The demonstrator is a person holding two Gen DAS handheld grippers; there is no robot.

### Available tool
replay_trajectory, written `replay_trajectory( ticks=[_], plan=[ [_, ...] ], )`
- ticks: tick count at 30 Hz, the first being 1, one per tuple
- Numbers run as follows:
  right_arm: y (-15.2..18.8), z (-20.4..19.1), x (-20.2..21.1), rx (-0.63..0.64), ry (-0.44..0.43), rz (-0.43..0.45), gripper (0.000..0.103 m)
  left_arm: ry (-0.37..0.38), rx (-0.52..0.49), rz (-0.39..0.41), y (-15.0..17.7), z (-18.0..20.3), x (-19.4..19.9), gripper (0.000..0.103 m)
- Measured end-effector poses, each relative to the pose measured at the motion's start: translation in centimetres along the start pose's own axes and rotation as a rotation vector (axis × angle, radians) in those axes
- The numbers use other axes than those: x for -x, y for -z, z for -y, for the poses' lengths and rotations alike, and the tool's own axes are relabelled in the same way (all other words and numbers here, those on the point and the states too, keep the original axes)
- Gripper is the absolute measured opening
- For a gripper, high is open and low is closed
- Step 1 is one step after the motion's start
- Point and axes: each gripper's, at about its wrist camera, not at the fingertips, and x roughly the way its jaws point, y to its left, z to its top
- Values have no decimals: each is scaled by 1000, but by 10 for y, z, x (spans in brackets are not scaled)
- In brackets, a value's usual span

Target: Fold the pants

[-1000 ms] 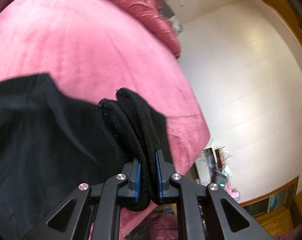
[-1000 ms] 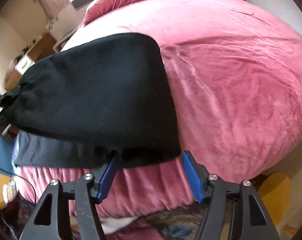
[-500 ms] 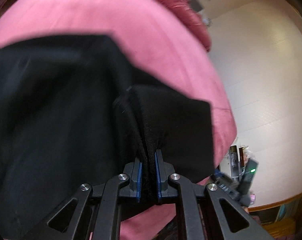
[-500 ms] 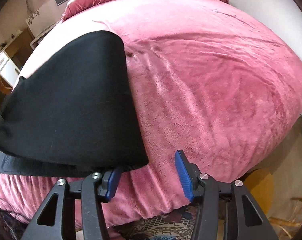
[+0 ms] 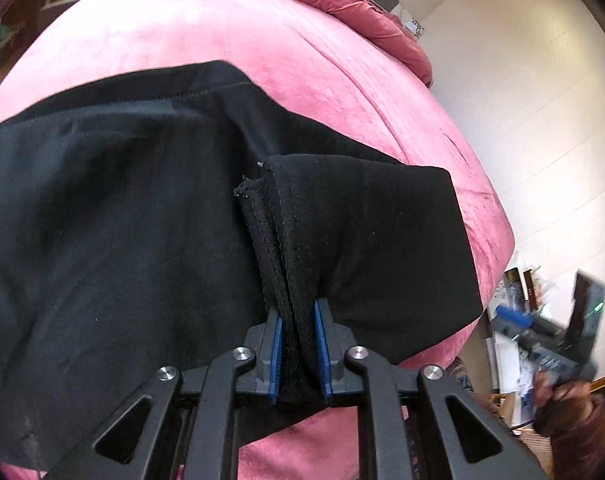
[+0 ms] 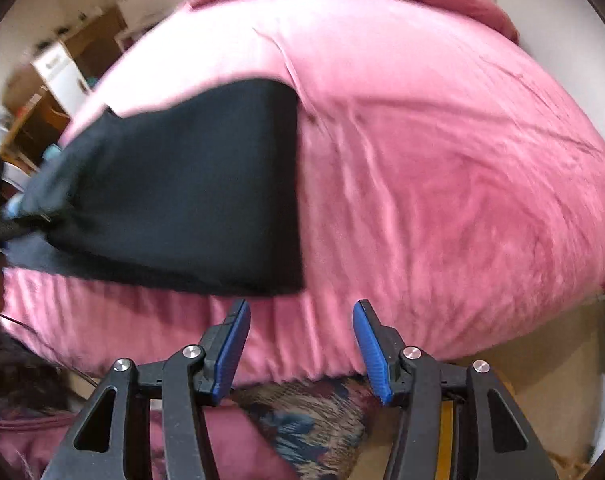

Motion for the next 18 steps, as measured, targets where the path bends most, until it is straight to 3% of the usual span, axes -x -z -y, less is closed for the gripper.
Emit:
replay_trajectory(
  ticks=[5, 12, 13, 18],
  plan=[
    [-38, -30, -5, 36, -113, 66, 54, -104, -71, 38, 4, 27, -1, 19],
    [-100, -110, -29, 238, -291, 80, 54, -201, -181, 73, 10, 65, -11, 19],
    [-111, -121, -33, 283, -341, 58, 54, -206, -188, 76, 11, 69, -11, 19],
    [-147, -164, -53, 476, -412, -26, 56, -216, -207, 89, 19, 78, -13, 19]
  ],
)
